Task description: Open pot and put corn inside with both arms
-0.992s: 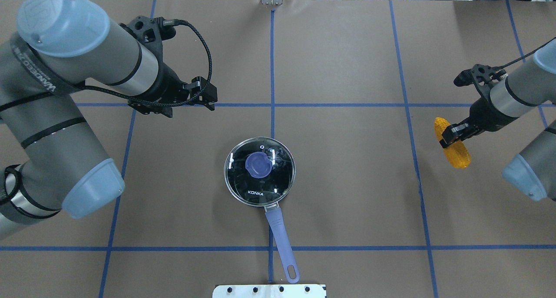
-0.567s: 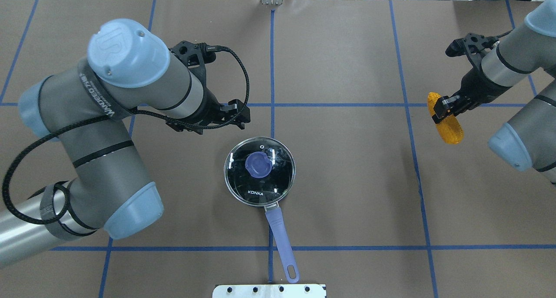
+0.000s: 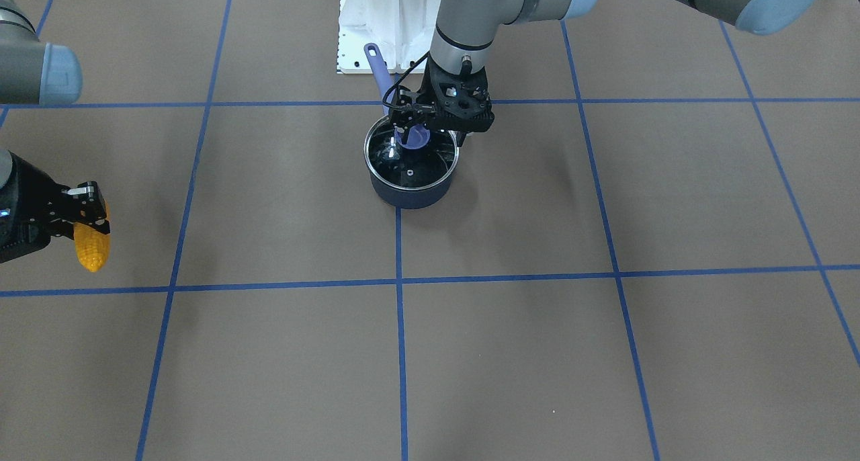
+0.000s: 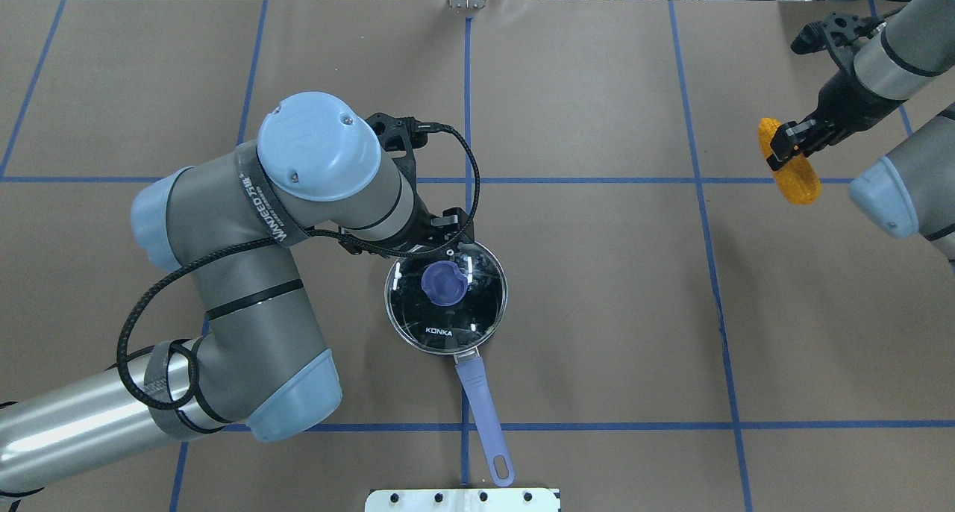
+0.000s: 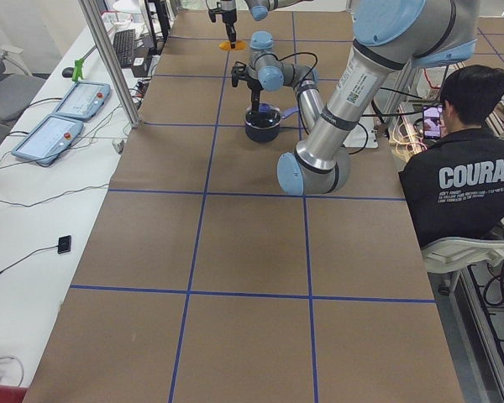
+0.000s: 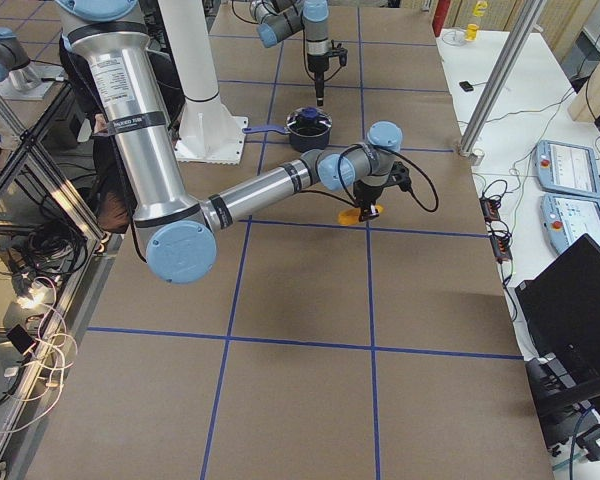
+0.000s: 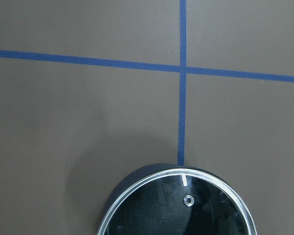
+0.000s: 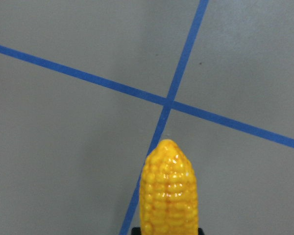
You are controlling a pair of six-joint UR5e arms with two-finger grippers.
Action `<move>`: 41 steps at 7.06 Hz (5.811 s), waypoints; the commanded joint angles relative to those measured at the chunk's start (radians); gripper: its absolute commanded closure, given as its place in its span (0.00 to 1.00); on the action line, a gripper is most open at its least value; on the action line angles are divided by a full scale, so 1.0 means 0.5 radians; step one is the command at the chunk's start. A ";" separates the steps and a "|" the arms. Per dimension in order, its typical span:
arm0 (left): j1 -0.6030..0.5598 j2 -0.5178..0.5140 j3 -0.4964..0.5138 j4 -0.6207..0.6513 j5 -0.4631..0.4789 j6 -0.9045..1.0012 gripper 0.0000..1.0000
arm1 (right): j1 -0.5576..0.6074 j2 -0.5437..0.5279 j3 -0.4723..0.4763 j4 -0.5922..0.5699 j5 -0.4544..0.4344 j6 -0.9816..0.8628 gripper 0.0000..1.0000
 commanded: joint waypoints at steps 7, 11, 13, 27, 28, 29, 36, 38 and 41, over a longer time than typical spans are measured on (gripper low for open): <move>0.140 -0.068 0.148 -0.013 0.106 -0.034 0.14 | 0.026 0.056 -0.061 -0.002 0.002 -0.003 1.00; 0.149 -0.065 0.141 -0.010 0.106 -0.028 0.44 | 0.032 0.078 -0.064 -0.005 0.005 0.000 1.00; 0.143 -0.059 0.102 0.011 0.094 -0.015 0.44 | 0.029 0.157 -0.082 -0.069 0.017 0.027 1.00; -0.581 1.159 -0.408 -0.377 -0.449 1.331 0.47 | -1.050 1.202 -0.320 -0.017 -0.558 1.799 1.00; -0.611 1.214 -0.377 -0.481 -0.495 1.353 0.47 | -1.108 1.219 -0.346 -0.017 -0.587 1.813 1.00; -0.669 1.227 -0.341 -0.504 -0.559 1.420 0.47 | -1.145 1.219 -0.343 -0.017 -0.602 1.813 1.00; -0.878 1.239 -0.206 -0.504 -0.694 1.619 0.47 | -1.216 1.084 -0.273 -0.014 -0.624 1.816 0.96; -0.885 1.242 -0.187 -0.507 -0.698 1.644 0.46 | -1.225 1.059 -0.184 -0.014 -0.666 1.816 0.00; -0.964 1.386 -0.153 -0.510 -0.698 1.950 0.45 | -1.101 0.995 -0.028 -0.020 -0.624 1.789 0.00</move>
